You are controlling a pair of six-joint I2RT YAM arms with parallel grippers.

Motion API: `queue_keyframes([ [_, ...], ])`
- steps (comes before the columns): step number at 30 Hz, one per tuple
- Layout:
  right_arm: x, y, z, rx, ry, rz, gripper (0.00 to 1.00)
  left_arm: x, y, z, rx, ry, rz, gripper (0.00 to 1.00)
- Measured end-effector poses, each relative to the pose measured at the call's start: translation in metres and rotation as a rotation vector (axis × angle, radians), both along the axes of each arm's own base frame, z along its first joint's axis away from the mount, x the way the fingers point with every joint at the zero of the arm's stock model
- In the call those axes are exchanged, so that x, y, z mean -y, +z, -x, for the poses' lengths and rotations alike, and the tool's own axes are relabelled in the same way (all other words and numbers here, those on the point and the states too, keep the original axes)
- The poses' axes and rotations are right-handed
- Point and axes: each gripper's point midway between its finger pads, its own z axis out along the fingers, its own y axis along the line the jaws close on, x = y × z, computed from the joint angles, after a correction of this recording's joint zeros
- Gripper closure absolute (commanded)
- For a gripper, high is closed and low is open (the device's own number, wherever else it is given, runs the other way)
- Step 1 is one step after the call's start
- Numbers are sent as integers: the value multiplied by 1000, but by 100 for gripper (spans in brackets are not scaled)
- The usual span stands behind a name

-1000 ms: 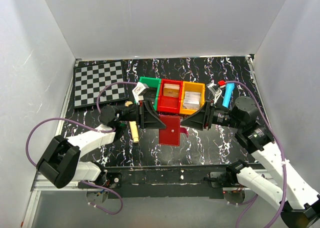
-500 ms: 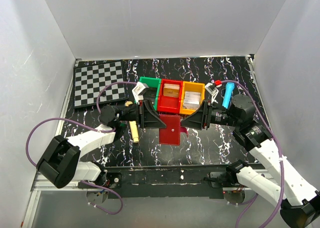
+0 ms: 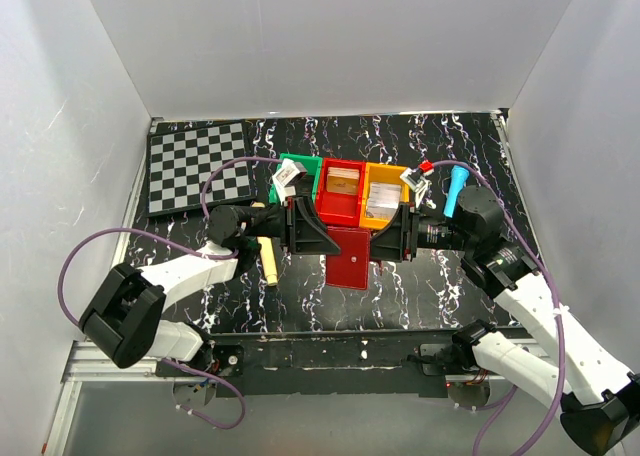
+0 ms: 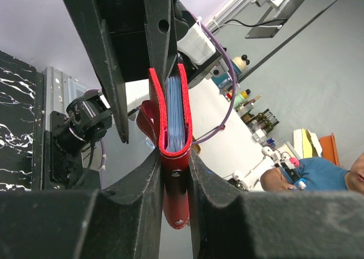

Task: Take the credit cards out of the card holder
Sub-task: Open the card holder.

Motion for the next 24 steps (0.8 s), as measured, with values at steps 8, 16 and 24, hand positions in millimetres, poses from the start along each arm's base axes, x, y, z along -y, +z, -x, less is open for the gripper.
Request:
queue_keyframes([
  [8, 0, 5, 2, 21, 8, -3, 99, 1, -2, -1, 20, 8, 2, 66],
  [16, 4, -1, 0, 20, -13, 64, 99, 9, 0, -8, 44, 66, 8, 2],
  [24, 13, -24, -15, -28, -98, 228, 99, 22, -14, -23, -26, 156, -70, 2],
])
